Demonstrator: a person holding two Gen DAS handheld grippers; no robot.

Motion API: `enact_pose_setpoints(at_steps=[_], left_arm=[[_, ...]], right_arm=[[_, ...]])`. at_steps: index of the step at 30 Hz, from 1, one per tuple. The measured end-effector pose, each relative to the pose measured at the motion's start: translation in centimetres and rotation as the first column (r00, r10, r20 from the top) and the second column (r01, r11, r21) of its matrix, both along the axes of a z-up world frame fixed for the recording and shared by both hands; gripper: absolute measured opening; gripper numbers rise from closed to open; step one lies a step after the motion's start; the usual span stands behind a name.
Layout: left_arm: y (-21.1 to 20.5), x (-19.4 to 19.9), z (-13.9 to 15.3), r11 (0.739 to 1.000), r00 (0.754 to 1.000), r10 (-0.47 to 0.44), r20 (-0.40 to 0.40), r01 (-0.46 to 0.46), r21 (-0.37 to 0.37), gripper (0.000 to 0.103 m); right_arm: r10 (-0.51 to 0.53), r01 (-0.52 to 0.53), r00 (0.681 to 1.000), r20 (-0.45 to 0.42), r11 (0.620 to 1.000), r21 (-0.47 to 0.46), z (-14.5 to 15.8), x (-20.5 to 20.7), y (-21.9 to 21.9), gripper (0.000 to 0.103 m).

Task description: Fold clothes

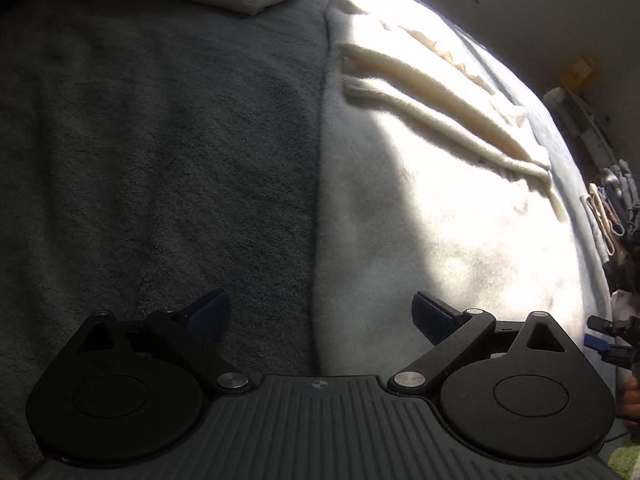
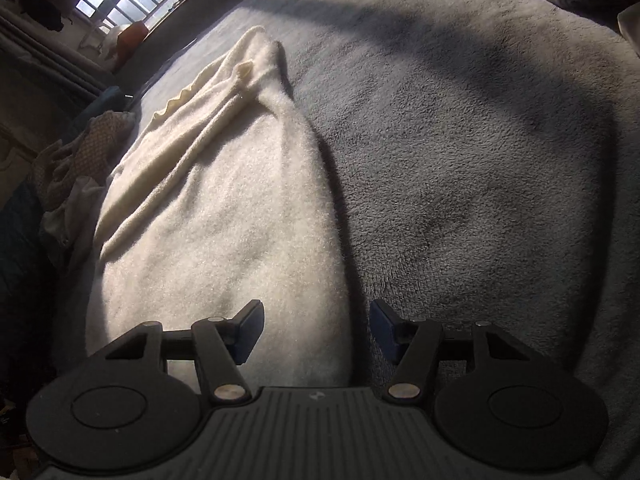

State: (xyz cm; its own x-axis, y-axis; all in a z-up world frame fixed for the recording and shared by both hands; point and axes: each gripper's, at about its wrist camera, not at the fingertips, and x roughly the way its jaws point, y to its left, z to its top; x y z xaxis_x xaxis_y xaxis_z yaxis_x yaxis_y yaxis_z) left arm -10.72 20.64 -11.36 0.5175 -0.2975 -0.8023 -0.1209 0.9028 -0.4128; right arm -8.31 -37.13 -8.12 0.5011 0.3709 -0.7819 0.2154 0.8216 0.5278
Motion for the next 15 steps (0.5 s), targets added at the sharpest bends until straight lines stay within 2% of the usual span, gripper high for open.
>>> enact_pose_setpoints(at_steps=[3, 7, 8, 11, 15], left_arm=[[-0.2, 0.2, -0.1, 1.0, 1.0, -0.02, 0.003, 0.02, -0.005, 0.088], [-0.2, 0.2, -0.2, 0.999, 0.999, -0.049, 0.011, 0.049, -0.023, 0.074], [-0.2, 0.2, -0.2, 0.998, 0.998, -0.058, 0.011, 0.059, -0.026, 0.067], [0.2, 0.6, -0.2, 0.998, 0.998, -0.059, 0.012, 0.06, -0.029, 0.059], [0.8, 2.2, -0.4, 0.998, 0.999, -0.024, 0.044, 0.026, -0.057, 0.058]], right_arm=[[-0.063, 0.065, 0.998, -0.029, 0.994, 0.085, -1.4, 0.1, -0.8, 0.058], [-0.076, 0.089, 0.994, -0.073, 0.975, 0.204, -2.5, -0.9, -1.4, 0.052], [-0.071, 0.089, 0.994, -0.087, 0.971, 0.223, -2.8, -1.2, -1.2, 0.051], [-0.069, 0.088, 0.994, -0.087, 0.964, 0.249, -3.1, -1.6, -1.0, 0.051], [-0.117, 0.126, 0.992, -0.052, 0.956, 0.265, -2.8, -0.2, -1.7, 0.051]])
